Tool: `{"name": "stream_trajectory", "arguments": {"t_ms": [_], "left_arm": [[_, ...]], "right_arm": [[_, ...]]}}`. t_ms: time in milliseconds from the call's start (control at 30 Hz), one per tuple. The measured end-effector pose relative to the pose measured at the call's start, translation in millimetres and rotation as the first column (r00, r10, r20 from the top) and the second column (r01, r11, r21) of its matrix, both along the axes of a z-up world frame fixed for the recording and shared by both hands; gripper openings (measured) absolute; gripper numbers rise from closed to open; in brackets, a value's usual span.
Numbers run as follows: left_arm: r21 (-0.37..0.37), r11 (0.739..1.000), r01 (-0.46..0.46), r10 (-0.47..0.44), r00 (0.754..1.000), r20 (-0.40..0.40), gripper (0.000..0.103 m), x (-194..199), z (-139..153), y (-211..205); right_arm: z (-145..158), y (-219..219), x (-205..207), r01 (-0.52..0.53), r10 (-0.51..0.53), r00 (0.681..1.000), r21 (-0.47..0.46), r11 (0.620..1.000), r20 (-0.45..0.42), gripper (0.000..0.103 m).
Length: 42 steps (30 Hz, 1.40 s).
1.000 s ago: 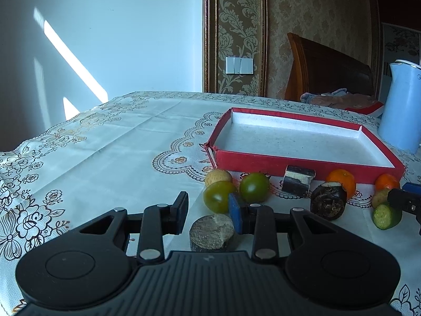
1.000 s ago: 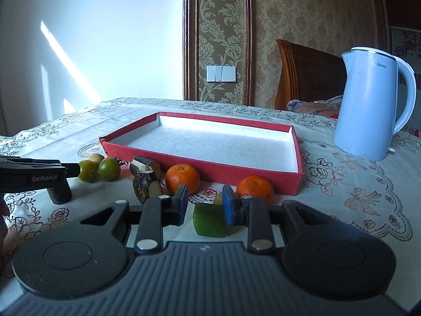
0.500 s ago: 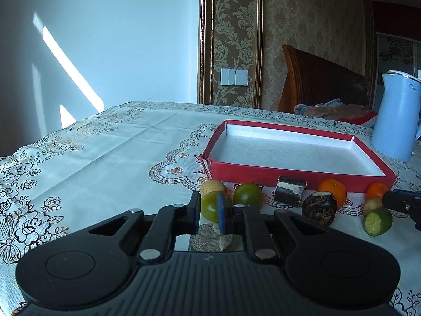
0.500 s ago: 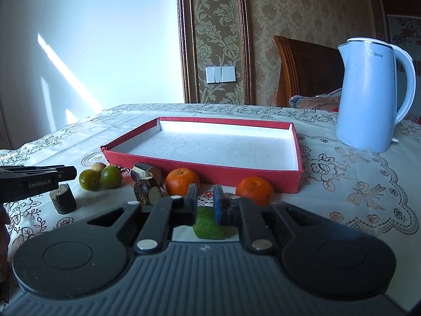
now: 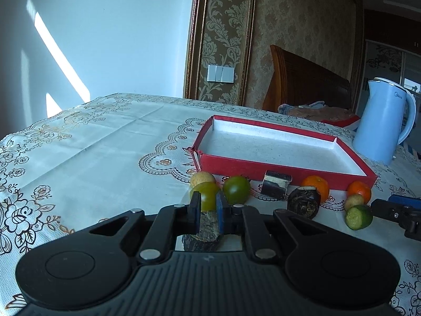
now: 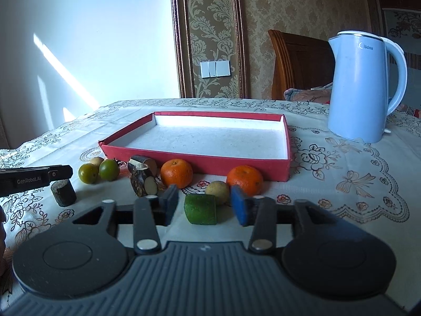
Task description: Organize fruits
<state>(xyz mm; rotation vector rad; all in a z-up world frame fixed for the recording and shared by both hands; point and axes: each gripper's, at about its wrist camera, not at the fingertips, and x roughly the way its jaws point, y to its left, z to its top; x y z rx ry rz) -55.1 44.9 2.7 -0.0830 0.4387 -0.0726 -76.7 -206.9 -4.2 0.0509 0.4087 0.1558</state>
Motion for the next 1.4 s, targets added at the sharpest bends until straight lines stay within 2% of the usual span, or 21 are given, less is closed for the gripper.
{"name": "stream_trajectory", "arguments": {"t_ms": [33, 133, 200, 267, 333, 367, 400, 433, 500, 533, 600, 633, 667, 900, 967, 1000, 1033, 1100, 1133, 1167, 1400], "left_arm": [[-0.003, 1.000, 0.009, -0.009, 1.000, 0.000, 0.012, -0.8, -0.4, 0.6], [-0.005, 1.000, 0.008, -0.008, 1.000, -0.004, 0.012, -4.0, -1.4, 2.5], [0.010, 1.000, 0.015, -0.015, 1.000, -0.004, 0.012, -5.2, -1.4, 1.0], [0.035, 0.999, 0.025, -0.025, 1.000, -0.001, 0.013, -7.5, -2.3, -2.0], [0.064, 0.997, 0.031, -0.032, 0.999, 0.006, 0.017, -9.4, -2.0, -6.4], [0.075, 0.996, 0.037, -0.038, 0.999, 0.004, 0.024, -9.4, -2.6, -7.9], [0.087, 0.995, 0.042, -0.042, 0.999, -0.001, 0.043, -9.0, -3.3, -9.7], [0.094, 0.995, 0.038, -0.038, 0.999, -0.003, 0.071, -9.2, -3.8, -10.8], [0.094, 0.995, 0.023, -0.024, 1.000, 0.016, 0.088, -11.4, -2.3, -10.3], [0.092, 0.995, 0.032, -0.034, 0.999, 0.016, 0.088, -11.4, -1.8, -10.2], [0.102, 0.994, 0.036, -0.036, 0.999, 0.001, 0.088, -9.4, -3.0, -12.1], [0.106, 0.994, 0.035, -0.034, 0.999, -0.008, 0.088, -7.7, -3.4, -13.0], [0.105, 0.994, 0.038, -0.036, 0.999, -0.018, 0.088, -6.1, -3.8, -13.0], [0.097, 0.995, 0.038, -0.028, 0.995, -0.095, 0.086, 5.2, -9.1, -11.9], [0.083, 0.996, 0.044, -0.034, 0.993, -0.112, 0.069, 7.2, -10.8, -10.3], [0.077, 0.996, 0.049, -0.038, 0.991, -0.127, 0.055, 9.1, -12.4, -9.9], [0.073, 0.996, 0.051, -0.041, 0.989, -0.141, 0.047, 10.6, -13.9, -9.2], [0.066, 0.997, 0.050, -0.041, 0.989, -0.140, 0.044, 10.4, -14.3, -8.3], [0.062, 0.996, 0.057, -0.048, 0.989, -0.138, 0.036, 9.6, -14.3, -8.6], [0.060, 0.996, 0.065, -0.056, 0.989, -0.140, 0.034, 9.4, -14.7, -9.0], [0.077, 0.994, 0.074, -0.066, 0.992, -0.109, 0.033, 3.5, -11.4, -14.1]], "right_arm": [[0.1, -0.9, -2.2, 0.010, -0.010, 1.000, -0.007, 1.000, 0.007, 0.073], [1.2, -1.7, -5.0, 0.013, -0.012, 1.000, -0.036, 0.999, 0.017, 0.075], [1.3, 0.5, -2.1, -0.006, 0.006, 1.000, -0.051, 0.999, -0.001, 0.072], [0.7, 3.6, 4.5, -0.022, 0.021, 0.999, -0.057, 0.998, -0.031, 0.059], [-0.4, 7.3, 10.4, -0.022, 0.019, 0.998, -0.053, 0.998, -0.054, 0.058], [-1.3, 9.6, 13.3, -0.022, 0.018, 0.998, -0.059, 0.998, -0.064, 0.058], [-2.4, 11.8, 16.7, -0.016, 0.011, 0.997, -0.065, 0.998, -0.076, 0.058], [-3.7, 13.3, 20.5, -0.010, 0.004, 0.996, -0.064, 0.998, -0.092, 0.058], [-5.5, 14.9, 25.4, -0.010, 0.005, 0.994, -0.051, 0.999, -0.110, 0.058], [-6.6, 16.8, 28.8, -0.010, 0.003, 0.993, -0.054, 0.998, -0.122, 0.058], [-9.1, 18.1, 35.1, -0.008, 0.000, 0.988, -0.046, 0.999, -0.154, 0.042], [-10.8, 18.4, 37.9, -0.011, 0.004, 0.985, -0.042, 0.999, -0.171, 0.029], [-12.2, 18.1, 38.4, -0.008, 0.000, 0.984, -0.043, 0.999, -0.177, 0.027], [-13.1, 14.8, 36.4, -0.003, -0.001, 0.986, -0.024, 1.000, -0.166, 0.027], [-12.3, 14.1, 35.4, -0.004, 0.000, 0.987, -0.021, 1.000, -0.159, 0.026], [-11.9, 13.7, 35.3, -0.003, 0.000, 0.988, -0.020, 1.000, -0.157, 0.026], [-11.7, 13.9, 35.3, -0.002, -0.001, 0.988, -0.020, 1.000, -0.157, 0.026], [-11.3, 13.5, 34.5, -0.003, 0.001, 0.988, -0.017, 1.000, -0.151, 0.026], [-10.9, 13.5, 33.9, -0.004, 0.001, 0.989, -0.017, 1.000, -0.148, 0.026], [-10.6, 13.2, 33.2, -0.005, 0.003, 0.989, -0.017, 1.000, -0.146, 0.026], [-6.5, 12.7, 27.5, -0.018, 0.016, 0.992, -0.012, 1.000, -0.125, 0.026]]}}
